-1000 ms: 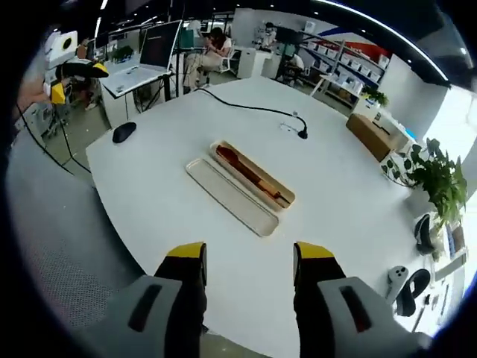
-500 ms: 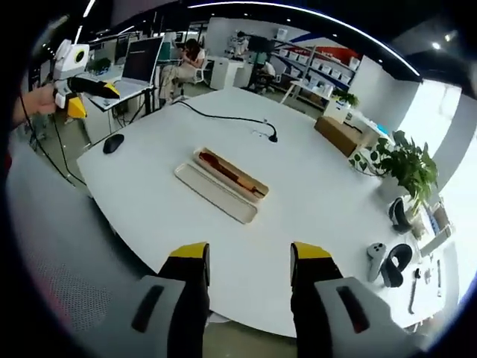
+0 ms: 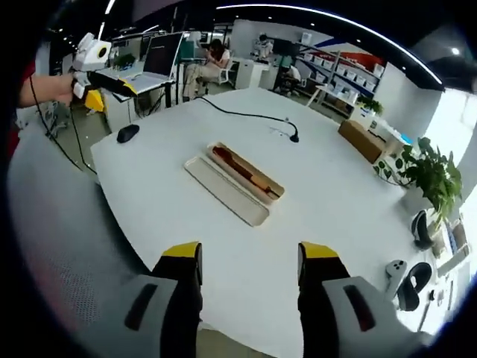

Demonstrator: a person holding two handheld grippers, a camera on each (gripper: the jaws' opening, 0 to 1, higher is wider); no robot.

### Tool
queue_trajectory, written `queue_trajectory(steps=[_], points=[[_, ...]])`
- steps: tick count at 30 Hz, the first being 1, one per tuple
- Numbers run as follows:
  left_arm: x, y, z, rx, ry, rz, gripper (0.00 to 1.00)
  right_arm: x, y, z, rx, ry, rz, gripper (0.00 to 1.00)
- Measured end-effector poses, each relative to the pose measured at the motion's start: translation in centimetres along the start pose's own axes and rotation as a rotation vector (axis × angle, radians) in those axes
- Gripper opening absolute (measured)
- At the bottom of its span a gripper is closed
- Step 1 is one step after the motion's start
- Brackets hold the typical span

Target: Arrange the utensils inside the cutlery case until each visible utensil rests in its matching compartment.

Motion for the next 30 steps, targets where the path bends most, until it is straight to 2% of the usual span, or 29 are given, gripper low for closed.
queue_trajectory(steps=[1,2,4,5,6,7,8,9,10,12,13,14,16,18,20,21,22,23,24,25,28,30], points=[[0.2,0.4,0.1,0.003,0.007,0.015,0.80,0.0,0.1,0.4,0.007,0.017,0.011,0.49],[0.3,0.6,0.4,0.029,0.002,0.096,0.80,-0.1,0.4,1.4,0.018,0.044,0.015,0.49],[0.0,0.2,1.1,0.076,-0.011,0.202,0.80,-0.8,1.1,2.9,0.018,0.038,0.019,0.48],[-0.6,-0.3,2.1,0.101,0.024,0.238,0.80,-1.3,1.3,3.9,0.026,0.033,0.033,0.48],[-1.4,-0.9,2.9,0.132,0.039,0.197,0.80,-1.6,1.4,4.5,0.031,0.020,0.036,0.48],[-3.1,-1.5,4.0,0.156,-0.030,0.073,0.82,-1.7,1.4,5.2,0.040,0.023,0.023,0.48],[-3.6,-1.7,4.7,0.145,-0.027,0.053,0.83,-1.8,1.4,5.8,0.053,0.029,0.005,0.46],[-3.6,-2.1,5.8,0.157,0.016,0.093,0.83,-2.0,1.5,6.5,0.056,0.022,0.004,0.44],[-3.9,-2.5,6.4,0.173,0.006,0.114,0.81,-2.1,1.6,7.0,0.055,0.023,0.005,0.42],[-4.9,-3.0,8.4,0.158,-0.058,0.224,0.77,-2.4,1.6,8.6,0.077,0.014,0.025,0.42],[-5.7,-3.5,9.4,0.165,-0.113,0.205,0.74,-2.6,1.9,9.5,0.082,0.019,0.035,0.45],[-5.8,-3.6,9.7,0.164,-0.124,0.194,0.73,-2.9,2.0,10.1,0.079,0.018,0.045,0.47],[-5.5,-4.2,11.6,0.157,-0.081,0.209,0.72,-3.8,2.5,11.4,0.078,-0.018,0.083,0.49],[-6.0,-5.4,13.2,0.182,-0.100,0.198,0.72,-4.1,3.0,12.3,0.070,-0.021,0.079,0.48],[-7.0,-6.9,14.4,0.217,-0.141,0.152,0.71,-4.1,3.0,13.0,0.085,-0.018,0.089,0.49],[-7.1,-7.1,14.9,0.211,-0.144,0.163,0.71,-4.1,2.8,13.4,0.101,-0.019,0.084,0.51],[-7.2,-7.8,15.1,0.239,-0.139,0.187,0.68,-4.0,2.7,13.6,0.105,-0.017,0.075,0.53],[-7.2,-8.1,15.2,0.257,-0.144,0.208,0.66,-3.9,2.6,14.1,0.111,-0.023,0.032,0.55],[-7.5,-8.3,15.5,0.262,-0.167,0.209,0.64,-4.0,2.5,14.6,0.121,-0.038,-0.010,0.57],[-7.5,-8.4,15.8,0.266,-0.174,0.196,0.63,-4.0,2.3,14.9,0.128,-0.044,-0.006,0.60],[-7.1,-8.3,16.8,0.234,-0.171,0.210,0.65,-3.7,2.3,15.8,0.134,-0.034,0.007,0.58],[-7.1,-8.5,17.2,0.219,-0.174,0.206,0.65,-3.5,2.4,16.2,0.122,-0.032,-0.022,0.56]])
Point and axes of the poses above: the point that each gripper's makers call its tool centre point, and the gripper's own axes: z roughly forward along the fingers, y roughly to its right, x roughly out of its top, the point moved 4 cm from there along -z, roughly backward along the fingers, and after that the axes turned 3 degrees about -z, right-handed, at the moved point
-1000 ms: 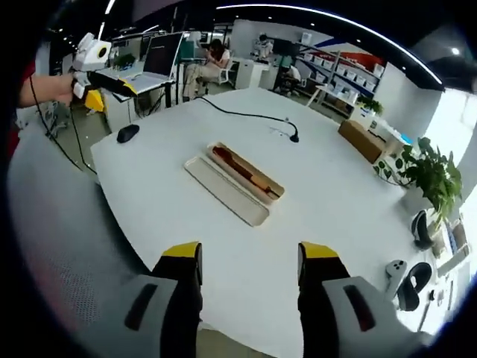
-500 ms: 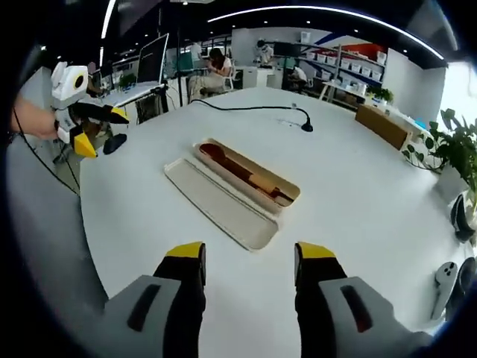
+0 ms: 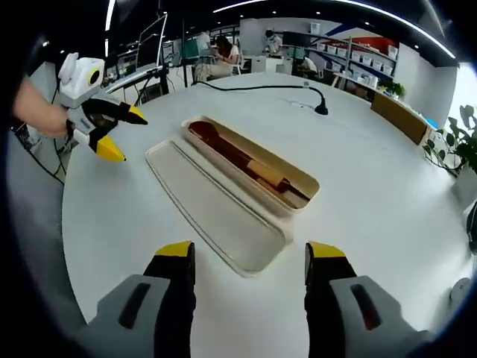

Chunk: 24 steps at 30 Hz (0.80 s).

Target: Arrange the utensils inside the cutlery case until each visible utensil rests in its matching compartment.

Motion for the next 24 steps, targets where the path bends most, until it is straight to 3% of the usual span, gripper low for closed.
queue_trajectory(steps=[7,13,18,24], points=[[-0.4,0.0,2.1,-0.050,-0.039,0.000,0.68,0.1,0.6,1.4,0.030,-0.024,-0.003,0.58],[0.2,0.7,3.6,-0.084,-0.058,0.053,0.63,0.2,-0.2,1.2,0.061,-0.013,0.005,0.49],[-0.4,0.8,3.6,-0.078,-0.073,0.036,0.60,-0.1,-1.1,0.8,0.076,-0.017,-0.019,0.45],[-0.4,0.9,2.9,-0.085,-0.047,0.046,0.61,-0.6,-1.9,0.4,0.102,-0.014,-0.037,0.43]])
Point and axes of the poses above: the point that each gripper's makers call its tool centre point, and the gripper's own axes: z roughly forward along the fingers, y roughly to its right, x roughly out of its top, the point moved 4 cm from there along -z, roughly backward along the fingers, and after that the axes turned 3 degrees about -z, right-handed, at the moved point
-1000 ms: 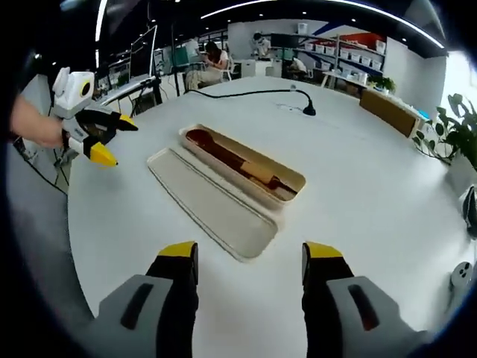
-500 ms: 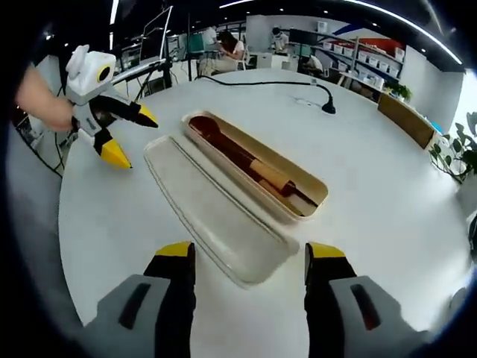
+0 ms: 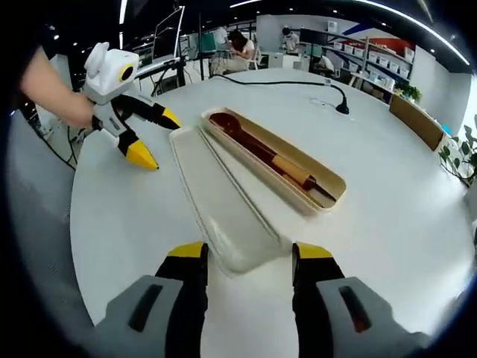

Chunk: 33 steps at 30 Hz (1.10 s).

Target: Arrange the utensils inside the cutlery case until each visible utensil rests in its matching compartment.

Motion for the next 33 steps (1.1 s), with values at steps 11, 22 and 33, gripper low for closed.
queue_trajectory(steps=[11,22,33], points=[[1.0,-0.7,0.5,-0.012,0.044,-0.157,0.62,0.1,-0.1,0.2,0.045,-0.022,-0.037,0.42],[-1.6,2.2,-1.7,0.016,0.005,-0.094,0.64,-0.7,-2.1,-0.8,0.089,-0.034,-0.083,0.42],[-4.2,3.6,-3.9,0.027,-0.053,-0.119,0.60,-1.4,-4.4,-1.8,0.168,-0.068,-0.186,0.41]])
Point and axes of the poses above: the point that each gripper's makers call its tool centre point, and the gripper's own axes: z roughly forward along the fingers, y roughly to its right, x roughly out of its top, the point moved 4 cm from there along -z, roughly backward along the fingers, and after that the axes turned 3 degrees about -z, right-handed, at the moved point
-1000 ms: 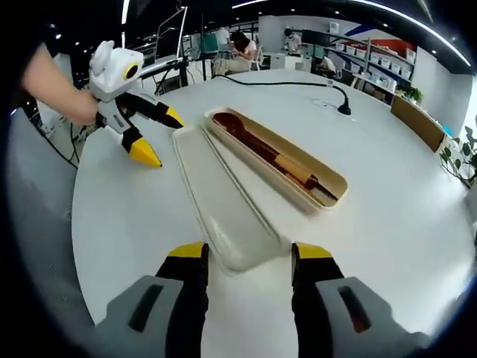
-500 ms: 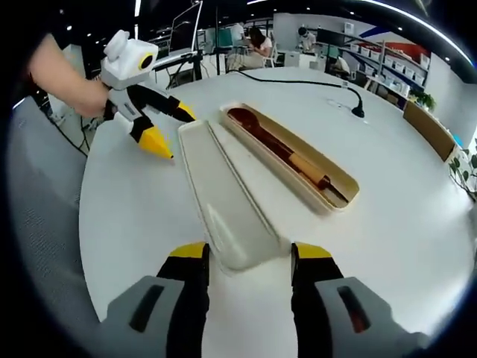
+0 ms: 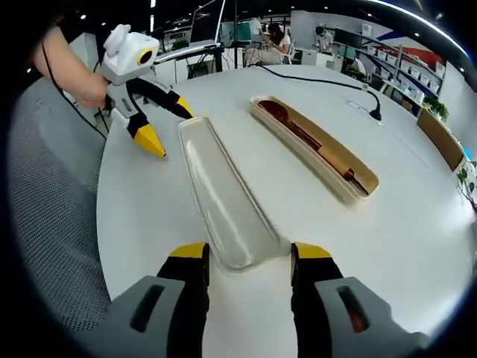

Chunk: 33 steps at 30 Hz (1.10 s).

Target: Arrange the utensils inside the cutlery case until each visible utensil rests in its matching compartment.

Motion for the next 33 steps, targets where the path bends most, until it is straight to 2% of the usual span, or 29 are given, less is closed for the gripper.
queue_trajectory(steps=[3,4,6,8,10,12,14,15,16,20,21,22,24,27,29,30,31,33], points=[[-0.1,0.1,0.0,-0.013,0.019,0.009,0.64,0.1,-0.3,0.0,-0.012,-0.007,-0.008,0.39],[0.0,0.0,0.0,-0.017,0.010,0.077,0.65,0.2,-0.2,0.0,-0.020,-0.008,-0.007,0.40],[0.3,-0.1,0.2,-0.036,0.001,0.154,0.69,0.1,0.4,-0.1,-0.068,-0.030,0.037,0.47],[0.9,-0.2,0.3,-0.054,0.012,0.203,0.73,0.3,0.6,-0.2,-0.097,-0.041,-0.019,0.54],[1.6,-0.3,0.2,-0.061,0.015,0.261,0.75,0.6,-0.2,-0.3,-0.070,-0.050,-0.065,0.49],[2.0,-0.1,0.3,-0.084,0.012,0.282,0.75,1.4,-0.3,-0.5,-0.093,-0.040,-0.121,0.42],[2.2,0.0,0.5,-0.098,-0.001,0.282,0.76,2.1,-0.7,-0.4,-0.106,-0.060,-0.116,0.38],[2.2,0.0,0.7,-0.101,-0.003,0.278,0.76,2.6,-1.1,-0.1,-0.098,-0.048,-0.109,0.38],[2.2,0.0,0.8,-0.105,-0.004,0.272,0.77,3.1,-1.8,0.4,-0.060,-0.021,-0.114,0.39],[1.5,0.0,1.5,-0.108,-0.046,0.273,0.76,2.5,-2.1,1.7,-0.044,-0.080,-0.175,0.46],[1.4,0.0,1.6,-0.111,-0.054,0.273,0.75,3.3,-2.6,1.9,-0.020,-0.006,-0.133,0.45],[1.3,0.0,1.6,-0.111,-0.054,0.275,0.75,3.0,-2.4,1.7,-0.029,-0.047,-0.132,0.47],[1.5,-0.1,1.5,-0.098,-0.044,0.265,0.75,2.9,-1.8,1.7,-0.027,-0.055,-0.106,0.48],[1.6,-0.1,1.5,-0.098,-0.042,0.251,0.74,2.9,-1.6,2.1,-0.017,-0.012,-0.055,0.49],[1.5,-0.1,1.6,-0.099,-0.052,0.256,0.73,2.7,-2.1,2.2,0.033,-0.003,-0.005,0.40],[1.6,-0.1,1.6,-0.096,-0.047,0.250,0.73,2.8,-2.4,2.2,0.048,0.008,0.003,0.40],[1.7,-0.1,1.7,-0.092,-0.054,0.237,0.72,2.6,-2.1,2.2,0.027,0.005,-0.028,0.39],[1.8,-0.1,1.6,-0.090,-0.049,0.231,0.72,2.4,-2.5,2.0,0.075,-0.021,-0.045,0.38]])
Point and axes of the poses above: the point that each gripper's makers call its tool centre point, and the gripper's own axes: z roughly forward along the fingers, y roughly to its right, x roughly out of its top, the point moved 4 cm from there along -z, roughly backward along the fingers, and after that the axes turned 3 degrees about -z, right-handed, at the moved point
